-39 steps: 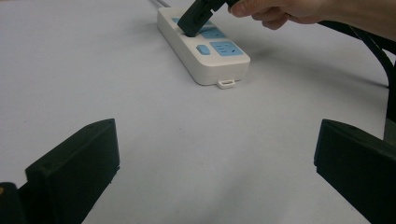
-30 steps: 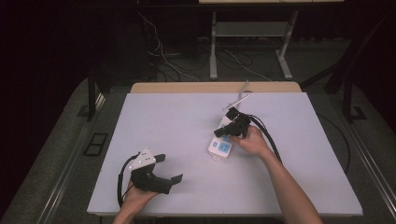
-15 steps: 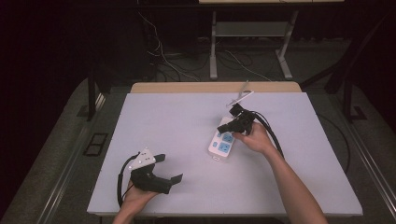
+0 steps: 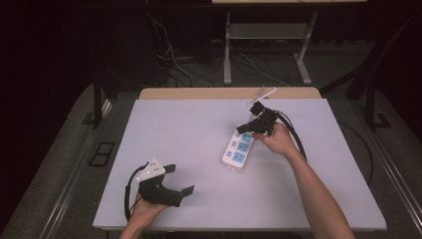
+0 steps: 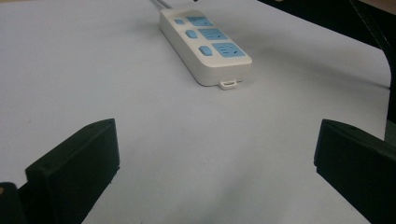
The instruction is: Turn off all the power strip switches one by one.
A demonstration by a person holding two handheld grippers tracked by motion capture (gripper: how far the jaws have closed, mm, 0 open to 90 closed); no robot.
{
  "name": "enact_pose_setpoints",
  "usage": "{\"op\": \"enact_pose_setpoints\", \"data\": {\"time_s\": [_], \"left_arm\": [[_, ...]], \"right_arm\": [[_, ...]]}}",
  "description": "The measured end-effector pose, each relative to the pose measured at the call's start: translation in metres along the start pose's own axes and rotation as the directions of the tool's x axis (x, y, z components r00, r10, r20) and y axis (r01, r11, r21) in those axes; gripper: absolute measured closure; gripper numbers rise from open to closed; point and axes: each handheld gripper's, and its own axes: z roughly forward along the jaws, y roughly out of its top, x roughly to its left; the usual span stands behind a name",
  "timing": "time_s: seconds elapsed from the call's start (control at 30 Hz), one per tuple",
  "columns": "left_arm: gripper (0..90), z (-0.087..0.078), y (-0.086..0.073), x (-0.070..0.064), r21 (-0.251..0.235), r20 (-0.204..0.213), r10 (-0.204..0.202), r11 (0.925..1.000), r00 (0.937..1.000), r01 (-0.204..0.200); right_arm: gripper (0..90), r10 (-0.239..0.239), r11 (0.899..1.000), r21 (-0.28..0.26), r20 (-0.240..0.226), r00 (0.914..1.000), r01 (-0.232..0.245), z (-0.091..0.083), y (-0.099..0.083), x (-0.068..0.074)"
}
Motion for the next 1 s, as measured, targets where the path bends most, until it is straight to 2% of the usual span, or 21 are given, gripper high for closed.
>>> {"op": "enact_pose_setpoints", "data": {"time_s": [0.6,0.7,1.0], "left_arm": [[0.0,-0.001,0.001,-0.001,-0.003,0.002,0.005,1.0,1.0,-0.005],[0.0,-0.001,0.001,-0.001,-0.003,0.002,0.005,1.0,1.0,-0.005],[0.0,-0.001,0.001,0.0,-0.003,0.001,0.007,1.0,1.0,-0.007]], "right_arm": [[90.0,0.032,0.999,0.005,-0.002,0.9995,-0.032,0.014,-0.001,-0.019],[90.0,0.047,0.999,0.006,-0.009,0.9988,-0.047,0.016,-0.002,-0.02],[90.0,0.046,0.999,0.03,-0.015,0.9988,-0.045,0.026,-0.005,-0.021]]}}
